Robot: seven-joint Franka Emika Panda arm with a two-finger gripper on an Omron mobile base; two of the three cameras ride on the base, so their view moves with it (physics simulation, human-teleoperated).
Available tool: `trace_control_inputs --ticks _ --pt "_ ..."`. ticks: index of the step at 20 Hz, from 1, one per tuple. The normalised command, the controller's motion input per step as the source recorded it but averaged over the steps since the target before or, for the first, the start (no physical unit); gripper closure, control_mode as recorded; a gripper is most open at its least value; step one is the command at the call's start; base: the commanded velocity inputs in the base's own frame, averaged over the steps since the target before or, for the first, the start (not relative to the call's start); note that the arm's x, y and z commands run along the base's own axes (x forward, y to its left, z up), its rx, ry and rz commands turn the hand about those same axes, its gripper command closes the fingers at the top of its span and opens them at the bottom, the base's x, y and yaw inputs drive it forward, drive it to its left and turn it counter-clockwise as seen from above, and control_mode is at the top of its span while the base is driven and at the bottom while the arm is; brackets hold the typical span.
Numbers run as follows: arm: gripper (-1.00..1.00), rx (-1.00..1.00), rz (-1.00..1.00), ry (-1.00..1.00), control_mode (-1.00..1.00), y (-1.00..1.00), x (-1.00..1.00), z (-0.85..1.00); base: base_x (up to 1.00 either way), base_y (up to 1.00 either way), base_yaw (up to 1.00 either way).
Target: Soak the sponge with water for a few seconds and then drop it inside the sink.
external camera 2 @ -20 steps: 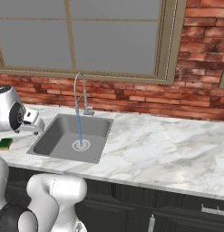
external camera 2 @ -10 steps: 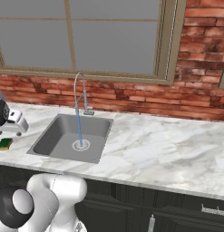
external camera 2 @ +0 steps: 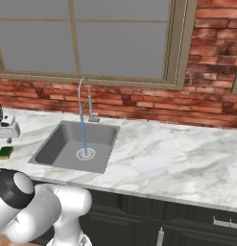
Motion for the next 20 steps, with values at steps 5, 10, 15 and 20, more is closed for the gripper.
trace_control_inputs --ticks 5,10,15,20 --pt "-1.00 0.03 0.18 0.01 -1.00 0.17 0.00 -0.29 0.00 0.00 0.00" --pt "-1.00 0.02 0.09 0.00 -1.00 0.23 0.00 -0.29 0.00 0.00 0.00" --pt "-1.00 0.00 0.00 0.00 -1.00 0.21 0.06 -0.22 0.00 0.00 0.00" --pt "-1.00 0.00 0.00 0.00 -1.00 0.15 0.08 -0.14 0.00 0.00 0.00"
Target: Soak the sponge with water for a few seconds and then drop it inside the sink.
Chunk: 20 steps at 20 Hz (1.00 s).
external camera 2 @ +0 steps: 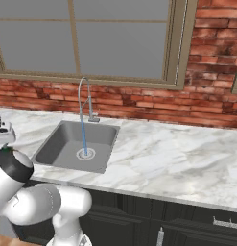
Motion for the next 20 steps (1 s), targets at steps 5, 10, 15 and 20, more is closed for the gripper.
trace_control_inputs --ticks 5,10,15,20 --pt "-1.00 0.00 0.00 0.00 -1.00 0.18 0.18 -0.17 0.00 0.00 0.00" --pt "-1.00 0.00 0.00 0.00 -1.00 0.13 0.21 -0.16 0.00 0.00 0.00" --pt "-1.00 0.00 -0.01 0.00 -1.00 0.08 0.23 -0.14 0.00 0.00 0.00" --pt "-1.00 0.00 -0.02 0.00 -1.00 0.10 0.21 -0.11 0.00 0.00 0.00"
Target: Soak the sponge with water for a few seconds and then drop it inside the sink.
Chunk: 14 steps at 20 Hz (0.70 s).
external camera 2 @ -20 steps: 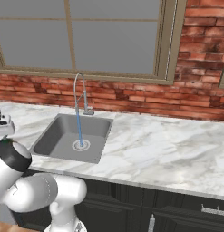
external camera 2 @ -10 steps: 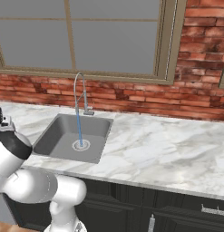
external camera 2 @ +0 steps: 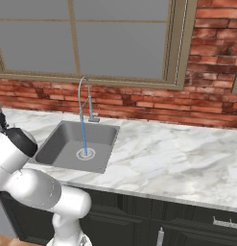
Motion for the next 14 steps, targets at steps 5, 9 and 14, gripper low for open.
trace_control_inputs --ticks 5,9,14 --pt "-1.00 0.00 -0.07 0.00 -1.00 0.23 0.12 -0.08 0.00 0.00 0.00" --pt "-1.00 -0.02 -0.10 0.00 -1.00 0.30 0.14 -0.02 0.00 0.00 0.00" --pt "-1.00 -0.02 -0.10 0.00 -1.00 0.28 0.27 -0.04 0.00 0.00 0.00"
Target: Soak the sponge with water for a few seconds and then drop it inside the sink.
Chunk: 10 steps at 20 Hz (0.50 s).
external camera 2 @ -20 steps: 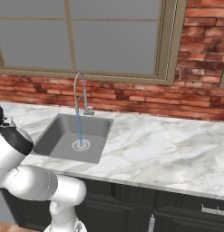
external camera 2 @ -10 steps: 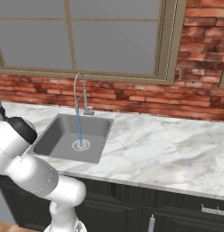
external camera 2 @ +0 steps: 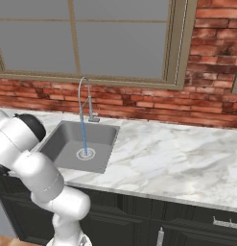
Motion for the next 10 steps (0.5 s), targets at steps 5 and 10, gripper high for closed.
trace_control_inputs --ticks 5,10 --pt "-1.00 -0.05 -0.07 0.00 -1.00 0.08 0.31 0.00 0.00 0.00 0.00" --pt "-1.00 -0.01 -0.01 0.00 -1.00 0.00 0.18 0.00 0.00 0.00 0.00"
